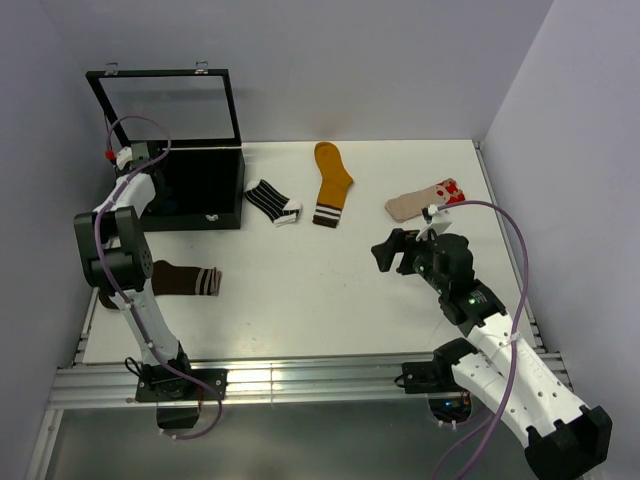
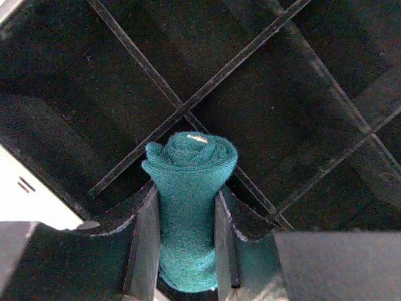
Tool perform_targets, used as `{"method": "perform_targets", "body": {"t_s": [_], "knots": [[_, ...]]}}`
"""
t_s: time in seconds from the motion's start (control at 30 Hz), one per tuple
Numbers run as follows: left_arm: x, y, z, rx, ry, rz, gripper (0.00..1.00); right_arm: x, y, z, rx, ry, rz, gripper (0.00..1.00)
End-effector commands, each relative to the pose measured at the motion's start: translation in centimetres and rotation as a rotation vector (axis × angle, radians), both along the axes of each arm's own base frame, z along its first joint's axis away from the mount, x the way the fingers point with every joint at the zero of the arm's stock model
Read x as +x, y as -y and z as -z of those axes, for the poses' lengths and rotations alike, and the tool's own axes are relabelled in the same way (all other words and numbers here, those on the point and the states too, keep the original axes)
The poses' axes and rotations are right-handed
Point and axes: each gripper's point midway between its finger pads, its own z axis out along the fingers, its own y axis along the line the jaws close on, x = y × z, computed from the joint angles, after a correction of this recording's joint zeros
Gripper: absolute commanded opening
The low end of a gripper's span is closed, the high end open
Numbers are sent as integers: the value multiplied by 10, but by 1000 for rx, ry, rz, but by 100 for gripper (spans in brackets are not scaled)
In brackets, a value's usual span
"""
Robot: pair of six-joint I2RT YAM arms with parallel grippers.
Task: Roll the socks
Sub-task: Place the sock in the storage box.
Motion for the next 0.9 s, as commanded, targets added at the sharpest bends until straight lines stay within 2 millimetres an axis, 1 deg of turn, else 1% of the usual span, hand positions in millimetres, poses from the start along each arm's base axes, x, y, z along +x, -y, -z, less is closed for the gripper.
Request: {"method": "perform_targets", "body": {"t_s": [0.0, 0.1, 0.13, 0.3, 0.37, 0.47, 0.73, 0.83, 0.87], "knots": [[-10, 6, 17, -32, -95, 38, 0, 7, 0, -24, 8, 79, -1, 90], [-10, 6, 23, -34, -126, 49, 0, 7, 1, -24, 9, 82, 4, 90], [-14, 5, 26, -34, -150, 46, 0, 7, 0, -24, 7, 82, 2, 90], [-11, 6, 37, -49, -191, 80, 0, 8, 2, -22, 3, 82, 5, 90], [-13, 5, 41, -48, -218, 91, 0, 7, 1, -22, 2, 80, 4, 90], [-10, 4, 47, -53, -247, 111, 0, 7, 2, -22, -1, 82, 4, 90], [-5, 0, 51, -61, -251, 115, 0, 8, 1, -18, -5, 70, 2, 90], [-3, 2, 52, -75, -259, 135, 0, 9, 1, -17, -6, 67, 4, 90], [-2, 5, 53, -94, -262, 147, 0, 8, 1, -17, -8, 66, 2, 90]]}}
